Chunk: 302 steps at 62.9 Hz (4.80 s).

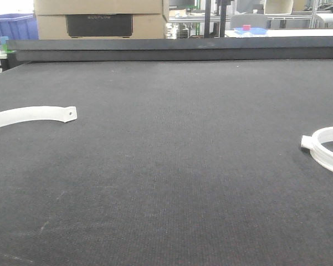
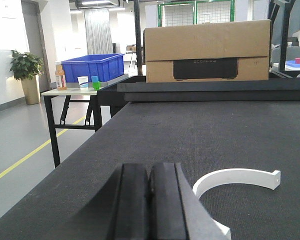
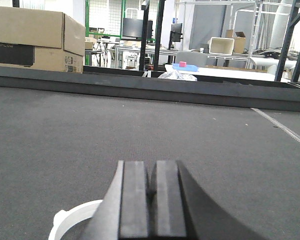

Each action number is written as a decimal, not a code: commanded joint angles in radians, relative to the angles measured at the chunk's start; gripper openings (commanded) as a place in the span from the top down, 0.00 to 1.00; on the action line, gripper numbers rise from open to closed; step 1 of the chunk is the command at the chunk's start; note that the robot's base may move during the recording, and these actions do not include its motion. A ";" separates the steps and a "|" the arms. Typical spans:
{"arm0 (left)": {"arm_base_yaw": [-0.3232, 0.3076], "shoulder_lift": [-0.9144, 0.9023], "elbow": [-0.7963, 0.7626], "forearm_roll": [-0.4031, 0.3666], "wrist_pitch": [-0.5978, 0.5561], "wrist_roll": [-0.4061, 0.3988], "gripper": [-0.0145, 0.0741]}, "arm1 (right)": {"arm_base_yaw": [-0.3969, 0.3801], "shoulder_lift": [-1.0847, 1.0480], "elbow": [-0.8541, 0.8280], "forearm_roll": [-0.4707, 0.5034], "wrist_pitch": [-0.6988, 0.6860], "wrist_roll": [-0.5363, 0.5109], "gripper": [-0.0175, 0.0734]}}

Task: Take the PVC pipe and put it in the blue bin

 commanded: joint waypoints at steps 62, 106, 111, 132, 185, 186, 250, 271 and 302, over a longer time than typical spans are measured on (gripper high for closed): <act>0.003 -0.004 -0.002 0.003 -0.008 -0.006 0.96 | 0.002 -0.002 0.000 -0.006 -0.059 0.003 0.99; 0.003 -0.004 -0.175 -0.093 0.080 -0.004 0.96 | 0.002 -0.002 -0.167 -0.006 0.015 0.003 0.99; 0.003 -0.004 -0.250 -0.056 0.116 -0.004 0.96 | 0.002 -0.002 -0.212 -0.006 0.069 0.003 0.99; 0.003 0.184 -0.484 0.021 0.127 -0.004 0.96 | 0.002 0.028 -0.440 -0.006 0.405 0.003 0.99; 0.003 0.808 -0.722 0.023 0.189 -0.004 0.96 | 0.005 0.664 -0.728 0.113 0.578 0.010 0.99; 0.003 0.814 -0.722 0.023 0.189 -0.004 0.96 | 0.005 0.669 -0.728 0.113 0.578 0.010 0.99; 0.003 0.896 -0.722 -0.007 0.129 -0.004 0.93 | 0.005 0.850 -0.733 0.152 0.607 0.010 0.92; 0.003 1.022 -0.722 -0.009 0.109 -0.004 0.60 | 0.089 1.009 -0.745 0.162 0.654 0.010 0.50; 0.003 1.148 -0.727 -0.075 0.170 -0.004 0.61 | 0.167 1.227 -0.745 0.138 0.692 0.008 0.50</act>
